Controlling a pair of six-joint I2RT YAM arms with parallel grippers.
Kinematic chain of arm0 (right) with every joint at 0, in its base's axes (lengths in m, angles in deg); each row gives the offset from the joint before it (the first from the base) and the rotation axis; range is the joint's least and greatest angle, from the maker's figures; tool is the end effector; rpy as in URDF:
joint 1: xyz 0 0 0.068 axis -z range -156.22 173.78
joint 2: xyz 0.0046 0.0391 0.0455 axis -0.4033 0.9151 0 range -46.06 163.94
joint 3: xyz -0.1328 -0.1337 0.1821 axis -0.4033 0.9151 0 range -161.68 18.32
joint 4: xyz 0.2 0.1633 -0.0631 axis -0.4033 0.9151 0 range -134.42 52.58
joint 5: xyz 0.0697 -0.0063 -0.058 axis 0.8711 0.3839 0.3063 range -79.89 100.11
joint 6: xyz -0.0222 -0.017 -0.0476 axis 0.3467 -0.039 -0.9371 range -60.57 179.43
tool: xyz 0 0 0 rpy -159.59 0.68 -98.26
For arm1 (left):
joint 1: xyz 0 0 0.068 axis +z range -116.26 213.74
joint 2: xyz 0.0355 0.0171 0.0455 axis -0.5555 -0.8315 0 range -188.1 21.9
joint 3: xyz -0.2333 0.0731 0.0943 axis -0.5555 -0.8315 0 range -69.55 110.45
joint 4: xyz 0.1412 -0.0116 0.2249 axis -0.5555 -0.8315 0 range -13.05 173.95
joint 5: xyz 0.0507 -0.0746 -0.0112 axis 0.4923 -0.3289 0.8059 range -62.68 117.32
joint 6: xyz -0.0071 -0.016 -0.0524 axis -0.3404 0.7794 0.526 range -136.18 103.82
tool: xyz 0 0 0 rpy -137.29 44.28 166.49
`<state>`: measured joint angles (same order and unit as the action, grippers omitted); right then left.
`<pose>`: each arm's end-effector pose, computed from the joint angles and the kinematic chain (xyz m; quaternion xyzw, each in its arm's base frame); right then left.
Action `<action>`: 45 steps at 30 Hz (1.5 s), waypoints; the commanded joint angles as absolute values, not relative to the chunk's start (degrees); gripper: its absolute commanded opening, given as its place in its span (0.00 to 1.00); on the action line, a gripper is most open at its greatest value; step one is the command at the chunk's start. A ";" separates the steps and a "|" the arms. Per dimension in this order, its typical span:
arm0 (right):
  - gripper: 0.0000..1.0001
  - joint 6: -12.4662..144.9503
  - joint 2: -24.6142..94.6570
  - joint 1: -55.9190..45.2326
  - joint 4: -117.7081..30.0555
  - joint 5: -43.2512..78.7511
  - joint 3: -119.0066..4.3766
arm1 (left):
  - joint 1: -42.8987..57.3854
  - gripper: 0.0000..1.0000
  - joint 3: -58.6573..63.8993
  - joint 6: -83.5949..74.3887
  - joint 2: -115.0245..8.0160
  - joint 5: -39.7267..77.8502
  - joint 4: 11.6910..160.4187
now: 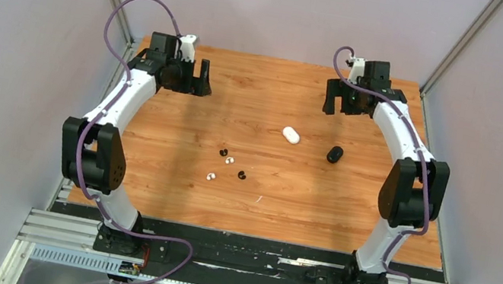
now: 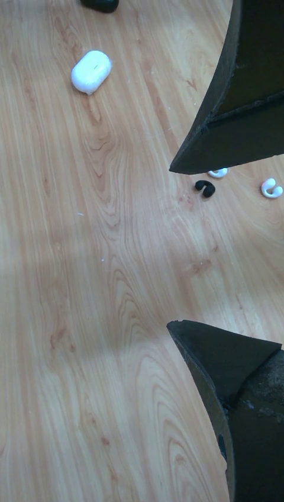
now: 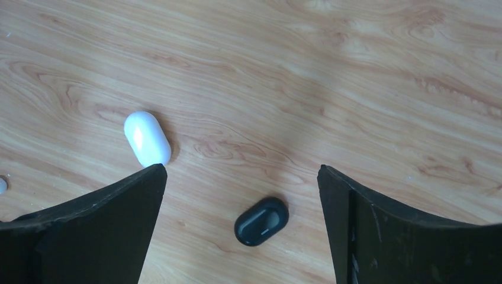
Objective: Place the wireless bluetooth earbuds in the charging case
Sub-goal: Pick up the charging case from the center of the board.
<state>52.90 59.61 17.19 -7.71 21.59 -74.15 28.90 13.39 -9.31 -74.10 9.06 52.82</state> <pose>0.4128 0.0553 0.2736 -0.1408 0.9247 0.0942 0.3409 0.3795 -0.0439 0.2905 0.0456 0.9105 -0.1846 0.3673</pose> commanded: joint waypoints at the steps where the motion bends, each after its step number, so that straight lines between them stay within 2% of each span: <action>1: 1.00 51.30 61.87 15.10 -8.91 24.17 -79.30 | 29.17 1.00 13.17 -8.10 -72.76 7.56 55.36; 6: 0.99 47.56 67.08 12.27 -7.68 30.51 -85.14 | 29.11 1.00 13.66 -7.74 -73.41 7.74 55.53; 13: 0.87 48.50 76.58 6.20 -7.07 27.76 -93.71 | 29.17 1.00 15.02 -6.51 -71.93 12.89 56.28; 15: 0.80 49.24 78.20 4.86 -7.08 26.77 -94.48 | 29.13 1.00 14.59 -6.37 -71.49 13.73 57.06; 17: 0.74 49.78 78.63 3.78 -7.35 26.20 -93.77 | 29.12 1.00 14.08 -6.06 -70.92 14.89 57.60; 22: 0.71 49.95 79.18 1.57 -8.77 21.94 -91.33 | 29.17 1.00 13.75 -5.76 -70.57 15.98 57.84; 26: 0.63 50.24 79.96 1.06 -10.01 16.41 -90.29 | 29.17 1.00 13.77 -4.78 -71.26 15.29 58.06; 35: 0.57 50.43 76.56 0.85 -9.70 16.61 -82.27 | 29.13 1.00 13.78 -3.56 -71.87 14.97 58.27; 45: 0.53 51.70 75.47 0.32 -9.20 16.29 -79.25 | 29.17 1.00 13.39 -3.05 -71.79 14.53 58.03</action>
